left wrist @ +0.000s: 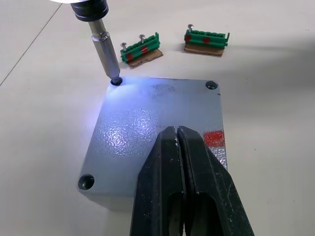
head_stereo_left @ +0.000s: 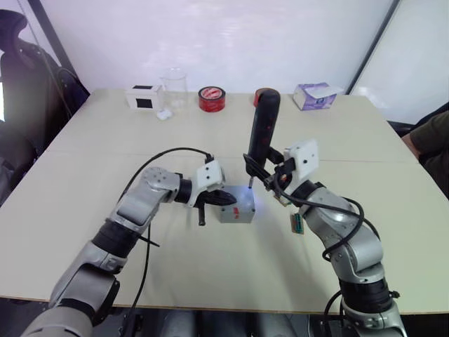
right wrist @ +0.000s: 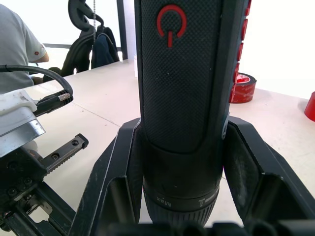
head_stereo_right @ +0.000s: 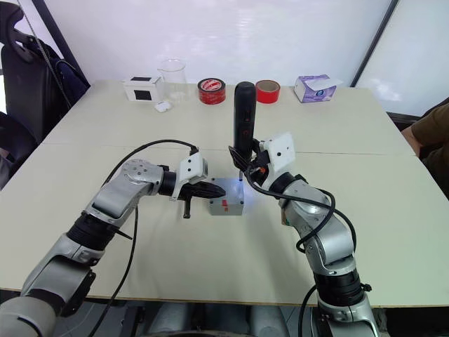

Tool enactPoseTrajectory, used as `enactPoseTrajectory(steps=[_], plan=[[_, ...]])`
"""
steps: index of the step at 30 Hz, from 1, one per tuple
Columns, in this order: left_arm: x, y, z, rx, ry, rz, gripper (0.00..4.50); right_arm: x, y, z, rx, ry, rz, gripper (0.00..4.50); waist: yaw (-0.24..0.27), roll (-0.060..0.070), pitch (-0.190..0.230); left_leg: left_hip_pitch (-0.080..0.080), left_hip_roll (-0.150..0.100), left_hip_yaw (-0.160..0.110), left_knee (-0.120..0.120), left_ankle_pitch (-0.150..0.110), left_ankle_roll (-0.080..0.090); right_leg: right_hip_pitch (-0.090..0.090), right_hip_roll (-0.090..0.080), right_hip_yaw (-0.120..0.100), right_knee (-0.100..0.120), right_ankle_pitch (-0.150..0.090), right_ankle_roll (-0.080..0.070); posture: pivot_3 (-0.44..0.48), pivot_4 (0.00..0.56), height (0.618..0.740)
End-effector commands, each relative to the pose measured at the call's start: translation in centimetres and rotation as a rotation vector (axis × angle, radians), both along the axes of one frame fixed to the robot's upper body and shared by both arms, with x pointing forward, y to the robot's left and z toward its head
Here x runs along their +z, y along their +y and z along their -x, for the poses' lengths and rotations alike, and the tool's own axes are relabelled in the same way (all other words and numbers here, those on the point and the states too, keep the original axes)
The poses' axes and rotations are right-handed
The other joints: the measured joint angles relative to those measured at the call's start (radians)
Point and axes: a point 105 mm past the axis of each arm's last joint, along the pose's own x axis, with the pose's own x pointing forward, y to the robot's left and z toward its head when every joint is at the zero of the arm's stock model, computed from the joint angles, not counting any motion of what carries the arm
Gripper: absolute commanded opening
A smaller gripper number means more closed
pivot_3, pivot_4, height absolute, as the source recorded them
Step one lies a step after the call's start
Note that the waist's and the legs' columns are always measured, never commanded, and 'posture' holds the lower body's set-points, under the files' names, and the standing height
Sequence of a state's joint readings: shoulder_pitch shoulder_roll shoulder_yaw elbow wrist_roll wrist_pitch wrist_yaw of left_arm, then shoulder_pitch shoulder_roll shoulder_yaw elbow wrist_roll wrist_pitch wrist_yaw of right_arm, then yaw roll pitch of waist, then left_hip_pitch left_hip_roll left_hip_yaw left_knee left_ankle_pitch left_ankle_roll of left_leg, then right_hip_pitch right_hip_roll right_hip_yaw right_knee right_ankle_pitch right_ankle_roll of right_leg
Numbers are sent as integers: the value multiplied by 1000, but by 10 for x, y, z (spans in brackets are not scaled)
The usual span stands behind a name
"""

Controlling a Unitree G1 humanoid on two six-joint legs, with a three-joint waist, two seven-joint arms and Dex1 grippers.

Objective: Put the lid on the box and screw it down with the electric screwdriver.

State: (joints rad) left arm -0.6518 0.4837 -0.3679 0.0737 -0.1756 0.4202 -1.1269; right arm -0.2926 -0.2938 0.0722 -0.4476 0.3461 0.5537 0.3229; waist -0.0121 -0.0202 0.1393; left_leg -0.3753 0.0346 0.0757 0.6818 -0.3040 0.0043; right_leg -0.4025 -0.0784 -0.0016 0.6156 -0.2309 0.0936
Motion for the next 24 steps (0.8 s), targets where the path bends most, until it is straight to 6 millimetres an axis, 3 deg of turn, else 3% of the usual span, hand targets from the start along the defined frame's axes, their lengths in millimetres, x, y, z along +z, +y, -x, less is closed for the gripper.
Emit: enactPoseTrajectory(steps=[1, 6, 10, 15, 19, 22, 24], plan=[[-6, 3, 1, 7, 13, -12, 0, -49, -3, 1, -10, 207, 52, 1769, 0, 0, 0, 0, 0, 0, 0, 0, 0, 0, 0, 0, 0, 0, 0, 0, 150, 740], [-6, 2, 0, 9, 13, -10, 0, -39, -5, -1, -9, 178, 49, 1769, 0, 0, 0, 0, 0, 0, -1, 0, 0, -2, -1, 0, -1, 0, 0, 0, 150, 740], [-6, 0, -1, 11, 16, -8, 0, -20, -9, -4, -14, 135, 24, 1769, 1, 0, 0, -1, 0, 0, -1, 0, 0, -3, -3, -1, -2, 0, 0, 0, 150, 740], [-7, 1, -1, 14, 24, -5, 0, 47, -18, -2, 21, -23, -25, 1769, 1, 2, 1, -9, -1, 0, -1, 0, 0, -8, -5, -1, -2, 0, -1, 0, 150, 740], [-6, 3, 0, 24, 45, 8, 0, 110, -51, -10, -22, -15, -221, 1769, 1, 7, 6, -24, -2, 1, 1, 0, 1, -22, -5, 0, 0, 1, 0, 0, 150, 740], [9, 1, -1, 56, 69, 94, 0, 136, -78, -16, -109, 34, -261, 1769, 4, 9, 7, -31, -2, 0, 3, 0, 1, -29, -5, -1, 1, 1, 0, 0, 150, 740], [30, -1, -7, 116, 55, 213, 0, 145, -92, -16, -141, 75, -252, 1769, 3, 9, 7, -32, -2, -1, 1, 0, 1, -30, -4, -2, 0, 1, 0, 0, 150, 740]])
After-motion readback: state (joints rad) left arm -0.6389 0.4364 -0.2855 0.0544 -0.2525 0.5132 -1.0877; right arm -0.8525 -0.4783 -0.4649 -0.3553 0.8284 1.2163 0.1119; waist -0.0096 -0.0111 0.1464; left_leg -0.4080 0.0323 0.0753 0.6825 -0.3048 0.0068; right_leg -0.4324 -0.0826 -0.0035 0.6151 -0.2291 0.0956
